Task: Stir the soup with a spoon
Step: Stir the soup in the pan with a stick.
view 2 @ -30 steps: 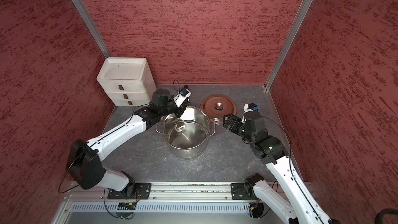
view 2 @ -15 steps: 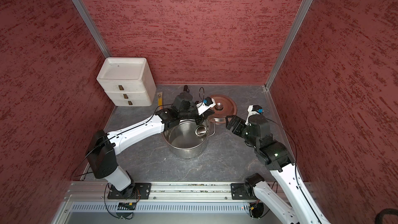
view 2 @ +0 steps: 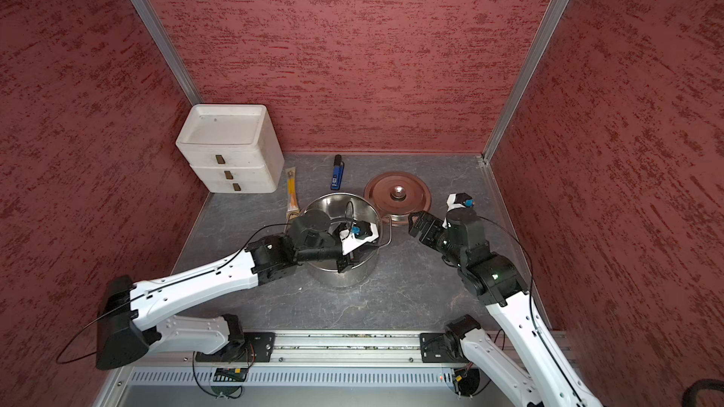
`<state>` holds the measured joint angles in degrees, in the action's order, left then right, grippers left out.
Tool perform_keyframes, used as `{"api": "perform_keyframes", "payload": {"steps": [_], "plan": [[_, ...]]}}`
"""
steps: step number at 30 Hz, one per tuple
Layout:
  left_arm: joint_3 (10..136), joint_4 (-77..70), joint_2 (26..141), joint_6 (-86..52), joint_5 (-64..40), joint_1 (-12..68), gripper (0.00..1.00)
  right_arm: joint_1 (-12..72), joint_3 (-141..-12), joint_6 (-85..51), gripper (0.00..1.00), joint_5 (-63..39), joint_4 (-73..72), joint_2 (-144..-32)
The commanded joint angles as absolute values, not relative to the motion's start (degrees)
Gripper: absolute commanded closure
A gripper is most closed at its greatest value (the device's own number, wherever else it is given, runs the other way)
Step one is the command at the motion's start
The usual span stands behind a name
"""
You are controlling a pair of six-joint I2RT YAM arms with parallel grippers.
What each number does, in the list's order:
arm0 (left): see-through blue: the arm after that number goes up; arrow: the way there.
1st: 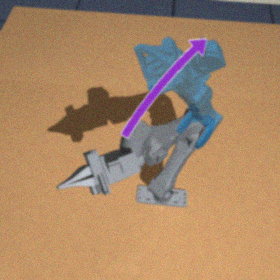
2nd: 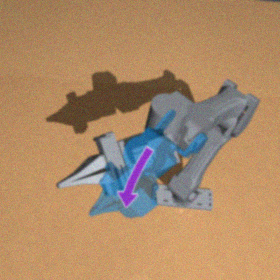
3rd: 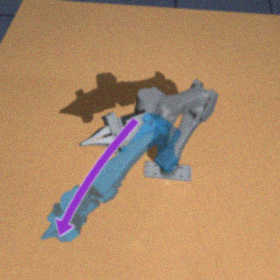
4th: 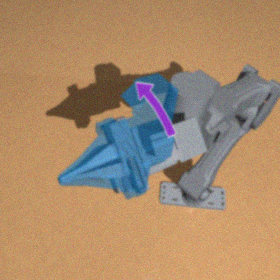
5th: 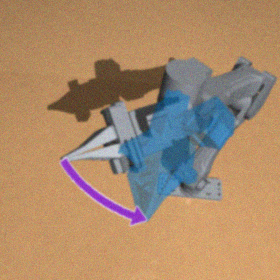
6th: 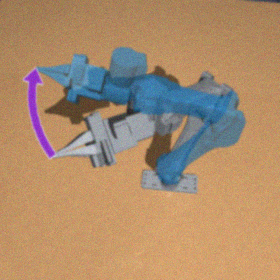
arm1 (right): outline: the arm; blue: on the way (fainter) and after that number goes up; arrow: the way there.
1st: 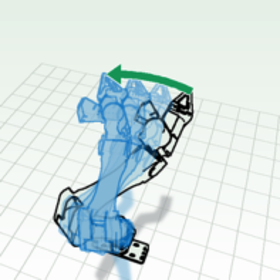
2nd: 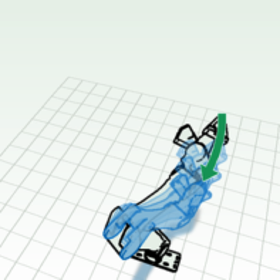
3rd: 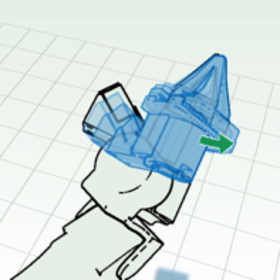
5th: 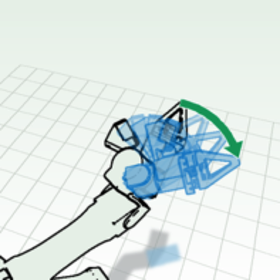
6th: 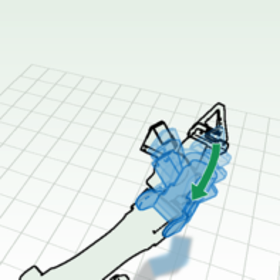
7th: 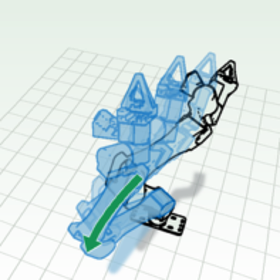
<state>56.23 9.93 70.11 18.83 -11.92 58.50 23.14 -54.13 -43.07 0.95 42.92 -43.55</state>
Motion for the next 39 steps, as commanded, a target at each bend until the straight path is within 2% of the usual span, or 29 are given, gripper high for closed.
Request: {"api": "perform_keyframes", "payload": {"steps": [1,10,14,20,31,39], "plan": [[52.81,14.11,64.89,17.07,-6.08,57.66,1.00,23.12,-54.35,-42.95,0.02,-0.24,40.50,-44.37],[48.22,16.18,56.53,15.58,-5.37,44.84,1.00,23.11,-56.07,-42.11,0.02,-0.89,40.25,-46.38],[49.53,14.38,59.00,17.29,-6.67,39.81,1.00,23.12,-56.44,-41.99,0.02,-0.87,40.42,-46.58],[56.45,10.69,68.58,19.45,-6.98,35.19,1.00,23.11,-56.94,-41.92,0.02,-0.56,41.10,-45.88],[70.64,9.23,83.36,23.96,-12.76,33.20,1.00,23.13,-56.52,-42.10,0.02,1.33,43.38,-42.56],[75.17,8.97,86.73,26.64,-19.34,38.03,1.00,23.09,-57.29,-41.91,0.02,2.01,43.52,-41.98]]}}
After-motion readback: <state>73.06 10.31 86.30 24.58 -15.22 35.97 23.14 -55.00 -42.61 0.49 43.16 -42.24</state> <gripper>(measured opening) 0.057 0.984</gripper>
